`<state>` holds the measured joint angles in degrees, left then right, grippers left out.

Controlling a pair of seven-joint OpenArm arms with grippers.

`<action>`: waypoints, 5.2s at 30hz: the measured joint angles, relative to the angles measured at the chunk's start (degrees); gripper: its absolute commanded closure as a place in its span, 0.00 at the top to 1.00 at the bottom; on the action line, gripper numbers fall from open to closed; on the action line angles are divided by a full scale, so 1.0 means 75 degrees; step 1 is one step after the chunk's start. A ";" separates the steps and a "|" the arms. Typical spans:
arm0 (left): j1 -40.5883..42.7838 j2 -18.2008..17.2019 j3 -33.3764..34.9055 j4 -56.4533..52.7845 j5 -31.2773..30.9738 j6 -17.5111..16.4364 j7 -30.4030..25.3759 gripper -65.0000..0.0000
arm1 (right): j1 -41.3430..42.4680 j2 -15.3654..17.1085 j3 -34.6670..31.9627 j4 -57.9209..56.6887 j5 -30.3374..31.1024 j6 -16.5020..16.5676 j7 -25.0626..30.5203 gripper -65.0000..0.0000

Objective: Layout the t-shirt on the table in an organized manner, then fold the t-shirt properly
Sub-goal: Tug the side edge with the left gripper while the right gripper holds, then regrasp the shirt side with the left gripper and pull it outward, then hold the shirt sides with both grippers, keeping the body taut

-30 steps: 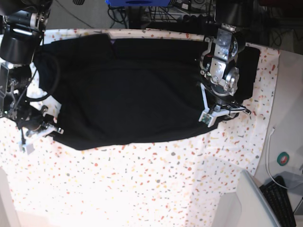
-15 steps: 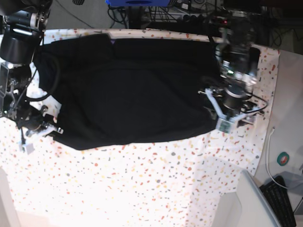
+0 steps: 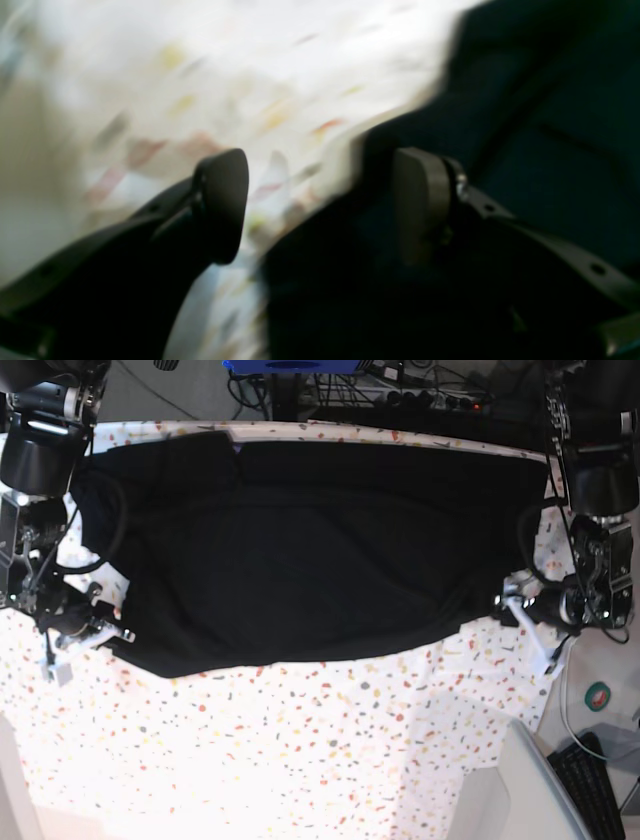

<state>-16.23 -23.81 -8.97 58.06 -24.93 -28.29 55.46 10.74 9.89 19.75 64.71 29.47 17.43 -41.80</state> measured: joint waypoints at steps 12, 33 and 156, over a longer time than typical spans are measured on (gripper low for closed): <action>-0.0117 0.0070 0.0058 -0.0178 -0.0734 -0.0353 0.0000 0.66 | -0.0134 0.0017 0.0000 -0.0003 -0.0009 0.0000 -0.0023 0.00; 0.0991 0.0242 -0.0723 0.2139 -0.0831 0.1067 -0.1614 0.64 | -0.0064 0.0172 0.0000 -0.0248 -0.0017 0.0000 0.0032 0.00; 0.0466 0.0399 -0.0746 0.0836 0.1801 0.2696 -0.1501 1.00 | -0.0149 0.0341 0.0029 -0.0251 0.0017 0.0020 0.0061 0.00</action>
<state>-12.73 -20.82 -14.57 64.34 -11.42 -8.08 44.21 9.63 12.45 19.97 62.83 29.61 17.58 -41.34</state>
